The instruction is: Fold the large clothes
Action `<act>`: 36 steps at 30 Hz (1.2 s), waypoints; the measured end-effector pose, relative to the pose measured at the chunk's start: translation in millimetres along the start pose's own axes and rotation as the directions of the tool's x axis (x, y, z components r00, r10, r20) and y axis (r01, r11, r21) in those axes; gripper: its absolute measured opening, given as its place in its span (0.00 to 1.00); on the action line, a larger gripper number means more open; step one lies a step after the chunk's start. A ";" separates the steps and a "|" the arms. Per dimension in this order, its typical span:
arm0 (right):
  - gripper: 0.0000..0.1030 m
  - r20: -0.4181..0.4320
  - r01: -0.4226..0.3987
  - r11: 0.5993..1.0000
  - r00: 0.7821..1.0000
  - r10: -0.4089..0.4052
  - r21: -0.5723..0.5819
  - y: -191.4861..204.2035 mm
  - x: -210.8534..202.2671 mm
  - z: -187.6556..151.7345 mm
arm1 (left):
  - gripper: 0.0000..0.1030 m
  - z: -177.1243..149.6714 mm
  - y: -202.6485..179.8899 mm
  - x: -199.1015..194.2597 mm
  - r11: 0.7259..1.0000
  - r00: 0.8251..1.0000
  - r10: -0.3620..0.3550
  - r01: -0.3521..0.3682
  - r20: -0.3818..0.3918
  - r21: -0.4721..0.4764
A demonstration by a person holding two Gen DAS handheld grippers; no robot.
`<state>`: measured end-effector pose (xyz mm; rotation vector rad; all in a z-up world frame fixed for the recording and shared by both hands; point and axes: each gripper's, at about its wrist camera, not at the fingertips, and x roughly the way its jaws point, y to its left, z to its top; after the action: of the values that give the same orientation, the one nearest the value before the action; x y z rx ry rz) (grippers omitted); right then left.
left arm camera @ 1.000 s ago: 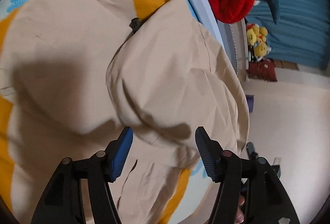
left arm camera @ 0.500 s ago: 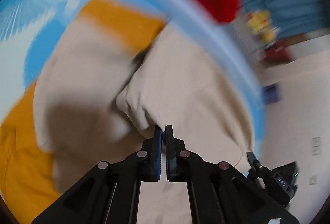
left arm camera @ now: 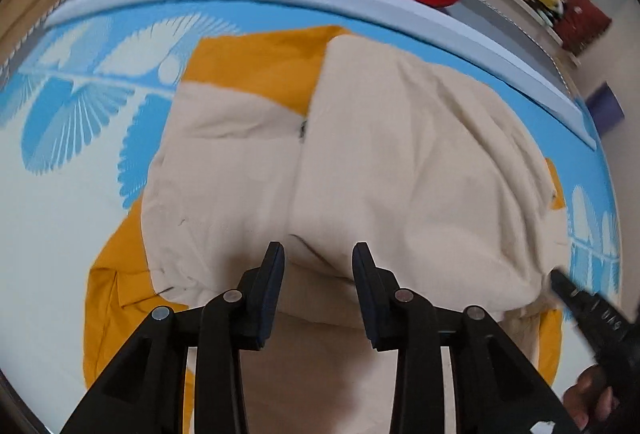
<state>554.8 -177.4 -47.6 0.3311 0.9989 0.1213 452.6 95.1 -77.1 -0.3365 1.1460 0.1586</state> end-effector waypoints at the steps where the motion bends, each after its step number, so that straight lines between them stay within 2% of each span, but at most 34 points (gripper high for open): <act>1: 0.23 0.055 0.031 0.999 0.998 -0.028 -0.045 7.1 -9.2 2.7 | 0.31 -0.6 0.4 -0.4 1.000 1.000 0.005 -0.005 0.007 0.012; 3: 0.29 0.127 0.055 0.991 0.991 -0.039 -0.124 22.2 -21.4 3.9 | 0.31 -5.7 -1.4 -3.1 0.999 1.000 0.015 -0.016 0.019 0.032; 5: 0.32 0.147 0.027 0.986 0.989 -0.003 -0.162 35.5 -24.0 4.6 | 0.31 -6.5 -7.7 -2.5 0.999 1.000 0.017 -0.018 0.022 0.044; 7: 0.32 0.106 -0.056 0.984 0.992 0.075 -0.170 39.8 -17.3 3.1 | 0.31 -14.3 -7.7 -1.0 0.999 1.000 0.008 -0.009 0.015 0.050; 8: 0.32 0.047 -0.099 0.981 0.993 0.109 -0.164 41.9 -3.9 1.6 | 0.31 -12.7 -7.3 -0.1 0.999 1.000 0.003 -0.004 0.009 0.050; 9: 0.33 0.002 -0.108 0.981 0.994 0.110 -0.162 37.2 8.2 -1.2 | 0.31 -12.5 -7.5 1.6 0.999 1.000 0.000 0.000 0.002 0.049; 10: 0.33 -0.068 -0.091 0.983 0.994 0.081 -0.158 34.2 25.3 -5.0 | 0.31 -12.1 -6.3 3.2 0.999 1.000 -0.004 0.004 -0.002 0.044; 12: 0.33 -0.195 -0.007 0.992 0.981 -0.018 -0.127 21.5 57.9 -16.1 | 0.32 -12.2 -5.2 6.2 0.999 1.000 -0.022 0.022 -0.007 0.040; 13: 0.33 -0.212 -0.003 0.994 0.977 -0.020 -0.106 15.1 62.1 -18.5 | 0.32 -11.1 -4.9 10.9 0.998 0.999 -0.049 0.050 -0.008 0.047; 15: 0.33 -0.197 0.001 0.998 0.980 -0.014 -0.069 14.4 56.7 -15.6 | 0.33 -11.4 -7.8 24.7 0.993 0.995 -0.093 0.094 -0.025 0.071; 16: 0.33 -0.179 0.000 0.997 0.984 -0.015 -0.083 20.1 51.5 -12.9 | 0.33 -13.0 -7.3 38.4 0.992 0.995 -0.090 0.094 -0.052 0.082; 18: 0.33 -0.130 0.004 0.989 0.991 -0.024 -0.150 31.5 41.4 -9.6 | 0.32 -18.6 -0.1 64.4 0.996 0.992 -0.043 0.051 -0.115 0.072; 19: 0.33 -0.137 0.009 0.987 0.990 -0.031 -0.162 29.7 41.3 -10.2 | 0.31 -20.5 3.6 69.2 0.997 0.991 -0.045 0.053 -0.130 0.058; 22: 0.33 -0.178 0.036 0.992 0.982 -0.057 -0.120 21.0 44.1 -12.5 | 0.30 -16.1 1.2 43.5 0.997 0.995 -0.021 0.028 -0.095 0.074; 25: 0.33 -0.082 0.057 0.990 0.994 -0.068 -0.133 21.9 10.9 -7.2 | 0.34 -15.2 -1.2 -1.1 0.994 1.000 0.006 -0.006 -0.002 0.113; 28: 0.33 0.105 0.059 0.976 0.994 -0.038 -0.207 30.8 -48.4 -1.3 | 0.38 -23.4 2.0 -52.1 0.990 0.996 -0.021 0.008 0.088 0.143; 29: 0.33 0.195 0.064 0.967 0.981 -0.016 -0.247 37.4 -81.2 -1.9 | 0.39 -29.2 3.9 -71.7 0.988 0.992 -0.026 0.006 0.127 0.157; 31: 0.33 0.286 0.061 0.956 0.958 0.025 -0.287 42.7 -125.5 -5.1 | 0.48 -42.6 8.6 -106.1 0.985 0.981 -0.044 0.011 0.191 0.172; 32: 0.33 0.342 0.056 0.949 0.938 0.056 -0.309 42.9 -159.6 -12.0 | 0.51 -51.4 12.8 -124.0 0.984 0.975 -0.057 0.018 0.217 0.175; 33: 0.33 0.370 0.056 0.946 0.926 0.070 -0.319 43.9 -178.5 -15.2 | 0.54 -60.6 20.1 -145.1 0.985 0.968 -0.070 0.029 0.240 0.168; 36: 0.33 0.442 0.053 0.940 0.891 0.109 -0.338 26.9 -250.4 -46.5 | 0.54 -98.1 46.3 -193.8 0.990 0.952 -0.107 0.074 0.285 0.122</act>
<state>382.0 -204.6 139.4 0.0452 0.4899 0.2300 275.2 114.3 55.1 -0.2573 0.8416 0.0605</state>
